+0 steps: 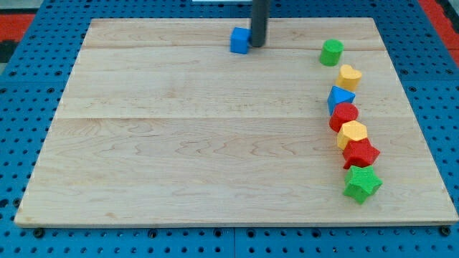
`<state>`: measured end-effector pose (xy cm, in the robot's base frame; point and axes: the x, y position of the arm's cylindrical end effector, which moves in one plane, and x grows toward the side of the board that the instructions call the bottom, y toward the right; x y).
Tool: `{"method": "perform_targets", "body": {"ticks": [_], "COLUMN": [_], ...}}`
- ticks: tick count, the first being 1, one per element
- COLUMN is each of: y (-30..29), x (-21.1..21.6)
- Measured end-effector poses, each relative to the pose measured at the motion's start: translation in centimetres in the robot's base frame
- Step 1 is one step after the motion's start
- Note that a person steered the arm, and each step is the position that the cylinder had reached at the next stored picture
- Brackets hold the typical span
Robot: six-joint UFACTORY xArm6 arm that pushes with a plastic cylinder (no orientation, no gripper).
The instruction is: Separate the triangle and red circle from each other
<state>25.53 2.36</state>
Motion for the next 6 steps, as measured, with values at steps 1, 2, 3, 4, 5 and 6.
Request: {"method": "perform_targets", "body": {"ticks": [1, 2, 3, 4, 5, 6], "y": [-1.7, 6.9, 17.4, 28.4, 29.3, 22.4], "x": [1.2, -0.6, -2.9, 2.1, 12.5, 17.4]}}
